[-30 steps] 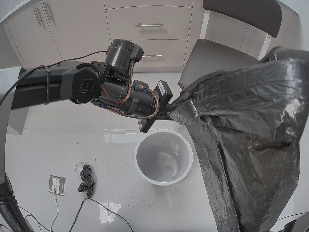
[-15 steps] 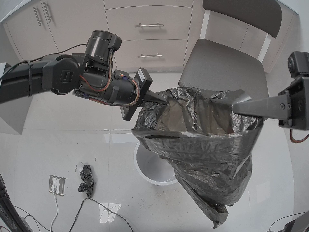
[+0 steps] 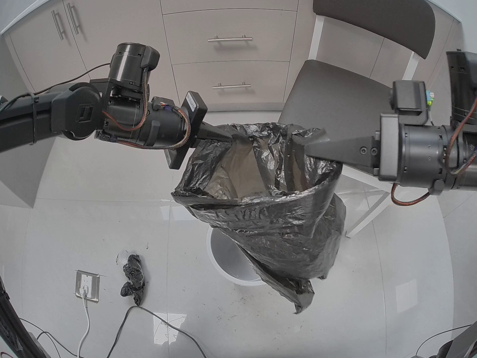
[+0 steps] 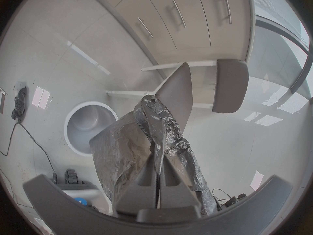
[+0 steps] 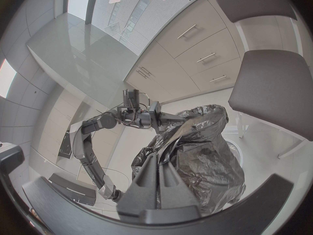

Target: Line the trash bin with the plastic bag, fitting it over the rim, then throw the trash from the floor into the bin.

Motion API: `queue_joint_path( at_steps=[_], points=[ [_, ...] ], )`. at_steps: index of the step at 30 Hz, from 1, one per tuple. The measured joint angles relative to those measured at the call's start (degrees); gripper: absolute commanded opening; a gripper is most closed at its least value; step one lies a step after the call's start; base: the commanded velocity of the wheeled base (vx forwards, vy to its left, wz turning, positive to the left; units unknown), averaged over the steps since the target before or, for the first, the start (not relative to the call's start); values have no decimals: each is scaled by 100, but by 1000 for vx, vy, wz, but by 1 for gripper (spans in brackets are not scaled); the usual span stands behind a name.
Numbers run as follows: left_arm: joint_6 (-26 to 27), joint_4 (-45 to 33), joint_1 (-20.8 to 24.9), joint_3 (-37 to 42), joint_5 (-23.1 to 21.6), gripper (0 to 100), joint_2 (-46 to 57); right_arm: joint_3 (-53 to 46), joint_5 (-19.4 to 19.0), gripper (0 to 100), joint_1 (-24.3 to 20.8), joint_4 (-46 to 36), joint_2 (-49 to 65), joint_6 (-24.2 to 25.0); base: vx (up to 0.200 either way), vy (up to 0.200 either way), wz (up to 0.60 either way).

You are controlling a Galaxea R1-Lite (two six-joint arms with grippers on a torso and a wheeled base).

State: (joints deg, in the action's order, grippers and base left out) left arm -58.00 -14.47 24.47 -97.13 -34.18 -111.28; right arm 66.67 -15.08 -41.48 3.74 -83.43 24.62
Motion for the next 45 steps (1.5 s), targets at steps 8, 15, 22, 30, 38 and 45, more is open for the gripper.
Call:
queue_joint_path(
  at_steps=[8, 15, 22, 30, 38, 45],
  points=[
    [11, 54, -276, 28, -11, 0, 135, 118, 272, 0, -29, 673, -562, -27, 0, 0, 0],
    [1, 211, -455, 108, -60, 0, 251, 256, 382, 0, -101, 752, -881, -134, 0, 0, 0],
    [1, 304, -521, 210, -84, 0, 343, 267, 521, 0, -116, 758, -1062, -134, 0, 0, 0],
    [-7, 1223, -529, 844, -107, 0, 351, 238, 525, 0, -33, 775, -1191, -137, 0, 0, 0],
    [-76, 2843, -421, 1786, -187, 0, 345, 157, 525, 0, 232, 906, -1251, -240, 0, 0, 0],
    [-93, 2999, -41, 2068, 28, 0, 254, -197, 523, 0, 583, 961, -1204, -344, 0, 0, 0]
  ],
)
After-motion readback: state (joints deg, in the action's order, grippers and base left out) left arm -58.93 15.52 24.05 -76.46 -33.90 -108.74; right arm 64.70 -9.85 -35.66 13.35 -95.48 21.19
